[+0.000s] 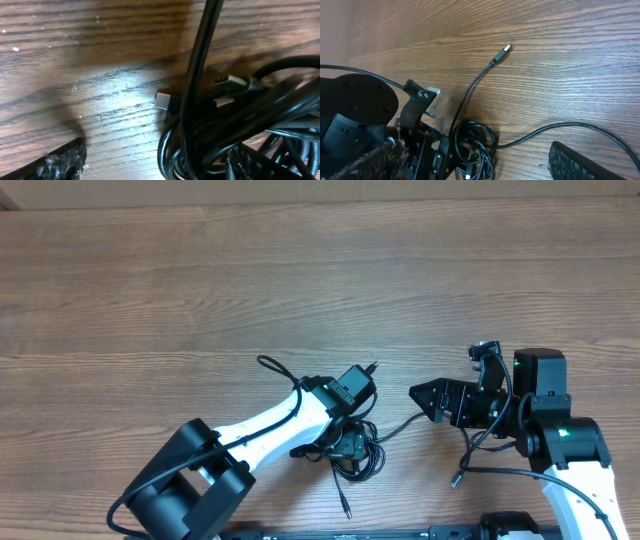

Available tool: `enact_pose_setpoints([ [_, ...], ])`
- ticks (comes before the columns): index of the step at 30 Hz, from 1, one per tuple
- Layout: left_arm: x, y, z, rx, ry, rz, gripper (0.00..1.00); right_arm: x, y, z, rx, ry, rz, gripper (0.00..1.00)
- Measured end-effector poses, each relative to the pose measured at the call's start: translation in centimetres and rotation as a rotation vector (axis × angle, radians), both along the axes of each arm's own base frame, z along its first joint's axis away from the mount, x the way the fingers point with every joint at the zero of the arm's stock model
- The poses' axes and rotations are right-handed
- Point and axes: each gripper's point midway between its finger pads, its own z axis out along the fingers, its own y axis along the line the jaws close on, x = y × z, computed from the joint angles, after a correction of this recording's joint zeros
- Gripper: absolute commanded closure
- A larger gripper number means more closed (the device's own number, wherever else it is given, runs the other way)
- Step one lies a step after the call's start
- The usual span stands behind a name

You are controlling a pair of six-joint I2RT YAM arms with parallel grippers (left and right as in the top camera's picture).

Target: Untangle cables

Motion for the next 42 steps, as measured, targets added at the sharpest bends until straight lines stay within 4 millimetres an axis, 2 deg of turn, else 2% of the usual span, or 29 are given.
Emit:
enact_pose_setpoints([
  [8,0.3,0.2,-0.6,-0.022,-0.047,-0.041,0.66,0.0,0.0,0.0,0.0,0.0,0.0,0.09],
  [10,0.4,0.0,-0.6,-0.036,-0.06,-0.044,0.79,0.0,0.0,0.0,0.0,-0.001,0.001,0.09],
  [13,0.6,-0.1,-0.6,-0.046,-0.07,-0.05,0.87,0.1,0.0,0.1,-0.001,-0.005,0.001,0.09],
  [15,0.8,-0.3,-0.6,-0.054,-0.078,-0.048,0.96,0.1,0.0,0.1,0.0,-0.006,0.0,0.09],
  [22,1.8,-0.1,-0.5,-0.061,-0.092,-0.026,0.96,-0.1,0.5,0.4,0.029,-0.007,0.022,0.09],
  [27,5.5,0.0,1.0,-0.076,-0.174,-0.034,0.96,-0.4,0.7,0.4,0.039,-0.001,0.035,0.17],
  [29,7.2,-0.5,2.6,-0.101,-0.234,-0.065,0.96,-0.5,0.9,0.4,0.043,-0.003,0.048,0.17],
  [33,10.5,-3.1,10.8,-0.231,-0.476,-0.236,0.96,-1.2,2.1,1.3,0.094,-0.042,0.143,0.17],
  [34,10.8,-3.3,12.5,-0.25,-0.526,-0.274,0.96,-1.3,2.3,1.5,0.103,-0.052,0.159,0.17],
  [35,11.2,-3.7,15.4,-0.282,-0.607,-0.328,0.96,-1.5,2.7,1.9,0.123,-0.071,0.191,0.17],
  [38,11.2,-3.6,20.2,-0.319,-0.755,-0.437,0.96,-2.1,3.2,2.8,0.15,-0.116,0.241,0.17],
  [42,10.6,-3.1,23.0,-0.331,-0.845,-0.52,0.96,-2.7,3.7,4.1,0.175,-0.173,0.277,0.18],
])
